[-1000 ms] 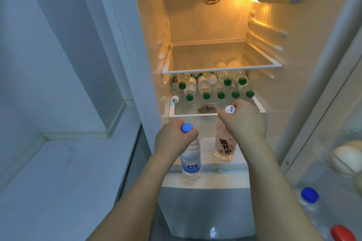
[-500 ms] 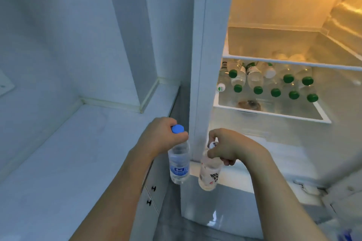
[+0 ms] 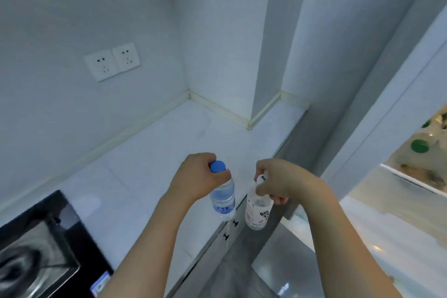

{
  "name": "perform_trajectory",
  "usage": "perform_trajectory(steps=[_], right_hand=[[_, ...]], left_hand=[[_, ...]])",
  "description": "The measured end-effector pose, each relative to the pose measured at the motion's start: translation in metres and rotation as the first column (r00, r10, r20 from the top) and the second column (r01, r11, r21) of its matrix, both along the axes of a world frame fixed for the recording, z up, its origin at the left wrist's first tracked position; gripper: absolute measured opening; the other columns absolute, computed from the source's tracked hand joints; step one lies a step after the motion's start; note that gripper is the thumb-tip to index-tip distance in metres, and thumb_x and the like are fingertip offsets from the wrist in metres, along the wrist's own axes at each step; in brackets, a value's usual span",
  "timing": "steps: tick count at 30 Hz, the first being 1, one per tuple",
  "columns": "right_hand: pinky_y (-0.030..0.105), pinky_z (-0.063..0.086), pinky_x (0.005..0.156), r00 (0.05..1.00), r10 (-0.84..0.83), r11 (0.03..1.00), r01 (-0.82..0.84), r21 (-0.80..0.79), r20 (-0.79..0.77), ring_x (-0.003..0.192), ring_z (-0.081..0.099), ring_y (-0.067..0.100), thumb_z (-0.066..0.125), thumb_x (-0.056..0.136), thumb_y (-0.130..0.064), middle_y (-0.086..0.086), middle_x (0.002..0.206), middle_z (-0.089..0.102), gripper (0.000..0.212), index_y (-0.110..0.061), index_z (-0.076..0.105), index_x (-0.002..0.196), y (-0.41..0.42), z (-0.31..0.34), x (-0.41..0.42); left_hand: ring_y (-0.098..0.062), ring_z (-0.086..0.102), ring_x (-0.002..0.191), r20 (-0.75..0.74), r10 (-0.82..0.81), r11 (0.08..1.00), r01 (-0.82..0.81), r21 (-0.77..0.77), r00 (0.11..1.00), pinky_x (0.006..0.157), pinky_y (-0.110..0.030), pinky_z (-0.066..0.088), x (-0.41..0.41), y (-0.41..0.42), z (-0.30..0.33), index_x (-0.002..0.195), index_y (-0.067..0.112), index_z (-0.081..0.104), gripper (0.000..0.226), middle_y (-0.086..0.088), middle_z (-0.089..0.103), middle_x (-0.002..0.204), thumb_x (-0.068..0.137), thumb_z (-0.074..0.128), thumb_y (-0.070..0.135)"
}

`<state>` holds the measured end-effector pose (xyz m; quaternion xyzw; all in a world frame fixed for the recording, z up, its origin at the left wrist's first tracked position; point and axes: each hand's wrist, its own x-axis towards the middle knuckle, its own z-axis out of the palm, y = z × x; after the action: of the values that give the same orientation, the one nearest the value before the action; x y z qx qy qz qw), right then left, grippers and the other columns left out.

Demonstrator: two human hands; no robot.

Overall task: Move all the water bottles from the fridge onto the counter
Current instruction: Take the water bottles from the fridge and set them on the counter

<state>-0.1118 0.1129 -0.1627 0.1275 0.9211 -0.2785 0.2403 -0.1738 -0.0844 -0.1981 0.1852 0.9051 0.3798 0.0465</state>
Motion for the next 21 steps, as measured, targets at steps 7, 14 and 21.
perform_trajectory(steps=[7,14,21], right_hand=[[0.026,0.050,0.049,0.968,0.240,0.968,-0.244,-0.055,-0.072,0.049,0.058,0.017,0.064,0.076,-0.018,-0.001,0.072,0.060,0.017,-0.025,0.057,0.090,-0.037,-0.007,-0.028],[0.023,0.045,0.048,0.881,0.467,0.878,-0.472,-0.076,-0.083,0.045,0.056,0.013,0.066,0.076,-0.019,-0.004,0.059,0.058,0.018,-0.025,0.055,0.090,-0.084,-0.014,-0.035],[0.024,0.047,0.050,0.750,0.657,0.748,-0.661,-0.055,-0.081,0.047,0.058,0.016,0.064,0.076,-0.016,0.002,0.061,0.060,0.017,-0.021,0.055,0.090,-0.163,-0.001,-0.022]], left_hand=[[-0.010,0.025,0.050,0.051,0.305,0.952,-0.304,-0.016,0.951,0.049,-0.025,0.023,0.030,-0.049,-0.003,0.060,0.016,0.033,0.040,0.005,0.031,0.055,0.072,0.068,0.032],[-0.012,0.028,0.051,0.052,0.588,0.808,-0.588,-0.020,0.807,0.049,-0.026,0.027,0.081,-0.089,-0.001,0.062,0.011,0.039,0.039,0.003,0.035,0.055,0.075,0.069,0.032],[-0.014,0.031,0.051,0.013,0.761,0.648,-0.761,0.023,0.649,0.050,-0.028,0.030,0.139,-0.150,0.017,0.059,0.011,0.039,0.040,0.001,0.037,0.055,0.075,0.068,0.033]])
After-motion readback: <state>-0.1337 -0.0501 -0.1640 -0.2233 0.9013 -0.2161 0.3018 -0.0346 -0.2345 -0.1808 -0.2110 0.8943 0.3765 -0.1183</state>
